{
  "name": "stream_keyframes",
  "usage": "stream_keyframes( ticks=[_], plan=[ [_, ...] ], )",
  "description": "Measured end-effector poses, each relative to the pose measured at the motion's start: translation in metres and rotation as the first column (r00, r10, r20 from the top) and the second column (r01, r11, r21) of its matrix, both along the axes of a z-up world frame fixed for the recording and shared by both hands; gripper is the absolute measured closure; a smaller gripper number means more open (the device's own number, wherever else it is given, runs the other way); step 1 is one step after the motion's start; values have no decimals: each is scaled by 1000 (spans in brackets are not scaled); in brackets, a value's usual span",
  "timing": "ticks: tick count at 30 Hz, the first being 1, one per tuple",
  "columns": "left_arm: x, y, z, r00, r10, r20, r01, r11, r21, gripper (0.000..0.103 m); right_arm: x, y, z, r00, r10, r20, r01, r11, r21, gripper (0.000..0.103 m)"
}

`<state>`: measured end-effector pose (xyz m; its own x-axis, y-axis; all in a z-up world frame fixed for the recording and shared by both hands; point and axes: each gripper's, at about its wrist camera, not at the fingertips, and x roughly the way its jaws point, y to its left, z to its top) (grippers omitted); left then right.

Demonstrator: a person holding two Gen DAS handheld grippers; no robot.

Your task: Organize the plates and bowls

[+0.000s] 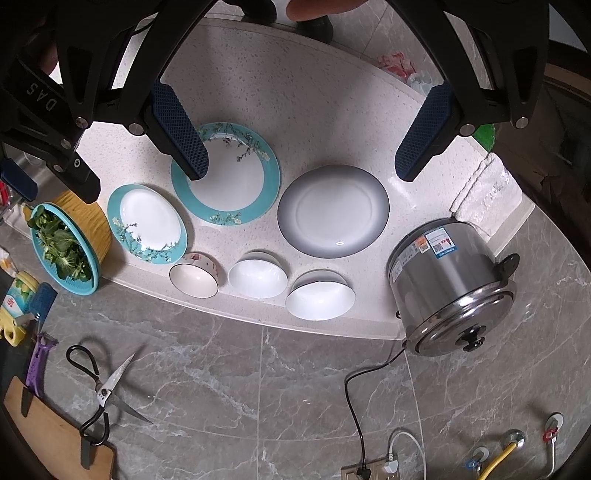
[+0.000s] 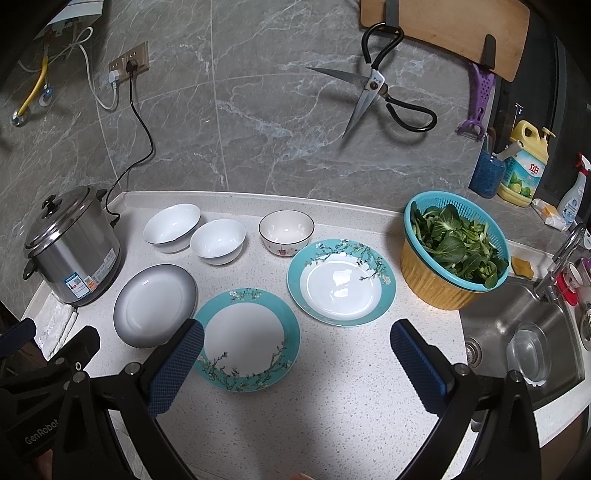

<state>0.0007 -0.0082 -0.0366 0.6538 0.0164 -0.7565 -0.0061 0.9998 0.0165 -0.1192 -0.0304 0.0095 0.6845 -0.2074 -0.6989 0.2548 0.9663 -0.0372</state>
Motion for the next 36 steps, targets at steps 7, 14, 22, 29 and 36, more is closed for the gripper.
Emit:
stream_keyframes(
  ticks=[7, 14, 22, 29, 36],
  plan=[
    [5, 7, -21, 996, 68, -50, -67, 998, 21, 0, 12, -12, -12, 999, 39, -23, -39, 999, 14, 0],
    [6, 36, -58, 982, 157, -101, -162, 986, -36, 0, 29, -22, -22, 992, 119, -39, -118, 992, 37, 0],
    [23, 108, -100, 959, 234, -163, -243, 969, -42, 0, 72, -14, -46, 967, 246, -67, -237, 965, 115, 0],
    [100, 174, -134, 961, 176, -213, -198, 976, -89, 2, 153, 23, -78, 903, 426, -54, -391, 867, 309, 2],
    [182, 231, -180, 952, 58, -300, -115, 978, -175, 3, 241, 63, -138, 872, 454, -180, -333, 822, 462, 20]
  ],
)
